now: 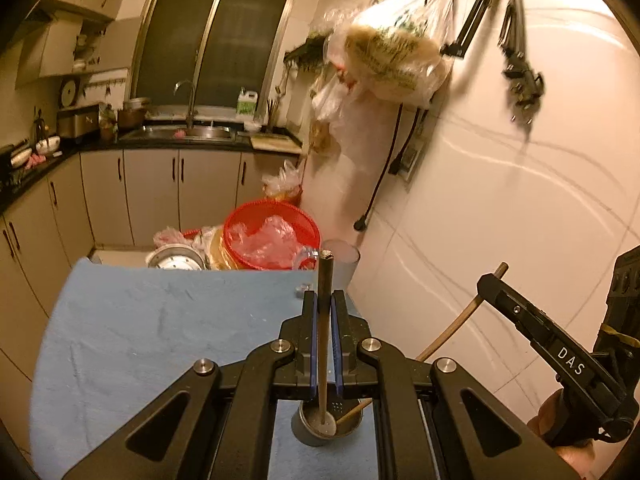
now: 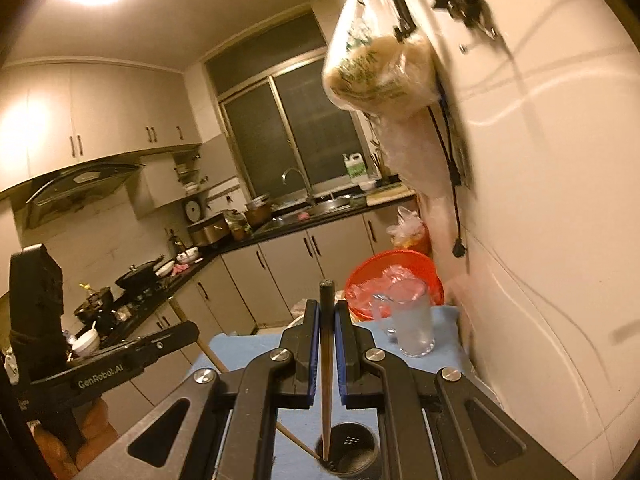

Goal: Organize utensils
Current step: 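Lift the left tool's chopstick over the black holder while the right tool carries its chopstick there, then open the left tool to drop its chopstick into the holder while the right tool releases its own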

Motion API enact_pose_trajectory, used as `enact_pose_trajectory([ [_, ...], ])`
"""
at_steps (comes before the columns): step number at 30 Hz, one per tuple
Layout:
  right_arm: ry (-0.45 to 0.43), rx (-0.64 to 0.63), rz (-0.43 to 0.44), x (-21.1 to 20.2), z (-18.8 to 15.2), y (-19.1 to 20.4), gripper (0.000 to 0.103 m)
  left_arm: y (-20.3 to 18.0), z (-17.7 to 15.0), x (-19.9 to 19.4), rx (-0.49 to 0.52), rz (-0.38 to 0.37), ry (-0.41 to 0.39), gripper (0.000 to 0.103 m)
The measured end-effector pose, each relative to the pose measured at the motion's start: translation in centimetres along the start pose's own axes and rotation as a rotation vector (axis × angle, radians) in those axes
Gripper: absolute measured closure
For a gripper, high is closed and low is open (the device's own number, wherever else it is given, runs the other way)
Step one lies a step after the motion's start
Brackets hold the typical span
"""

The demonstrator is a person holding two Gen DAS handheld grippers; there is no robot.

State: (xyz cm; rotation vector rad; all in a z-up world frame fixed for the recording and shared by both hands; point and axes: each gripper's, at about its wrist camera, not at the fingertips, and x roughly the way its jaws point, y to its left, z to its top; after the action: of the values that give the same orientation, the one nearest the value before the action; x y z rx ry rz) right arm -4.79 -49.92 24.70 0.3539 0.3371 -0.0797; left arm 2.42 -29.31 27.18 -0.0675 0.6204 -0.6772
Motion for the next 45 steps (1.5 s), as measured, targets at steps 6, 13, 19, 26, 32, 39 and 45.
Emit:
enact_pose_trajectory([
  [6,0.105,0.037,-0.004,4.1,-2.4,-2.1,0.095,1.0,-1.9,4.1,-0.022,0.022,0.093,0.096],
  [13,0.203,0.085,-0.008,7.1,-5.2,-4.3,0.094,1.7,-3.8,6.6,-0.031,0.021,0.183,0.096],
  [19,0.222,0.113,-0.024,6.9,-5.6,-4.7,0.083,1.5,-3.9,6.3,-0.029,0.015,0.200,0.094],
  [26,0.143,0.104,-0.025,4.1,-4.5,-3.9,0.046,1.6,-3.7,4.6,-0.030,0.014,0.183,0.094],
  [32,0.085,0.090,0.020,0.6,-4.3,-1.9,0.046,2.8,-3.9,0.9,-0.031,0.002,0.142,0.062],
  [39,0.096,0.024,0.078,-2.3,-6.8,2.2,0.031,5.8,-5.3,-5.1,-0.046,0.012,0.072,0.053],
  [45,0.194,-0.095,0.107,-2.2,-11.3,6.5,0.025,10.7,-8.6,-9.6,-0.070,0.097,0.050,0.040],
])
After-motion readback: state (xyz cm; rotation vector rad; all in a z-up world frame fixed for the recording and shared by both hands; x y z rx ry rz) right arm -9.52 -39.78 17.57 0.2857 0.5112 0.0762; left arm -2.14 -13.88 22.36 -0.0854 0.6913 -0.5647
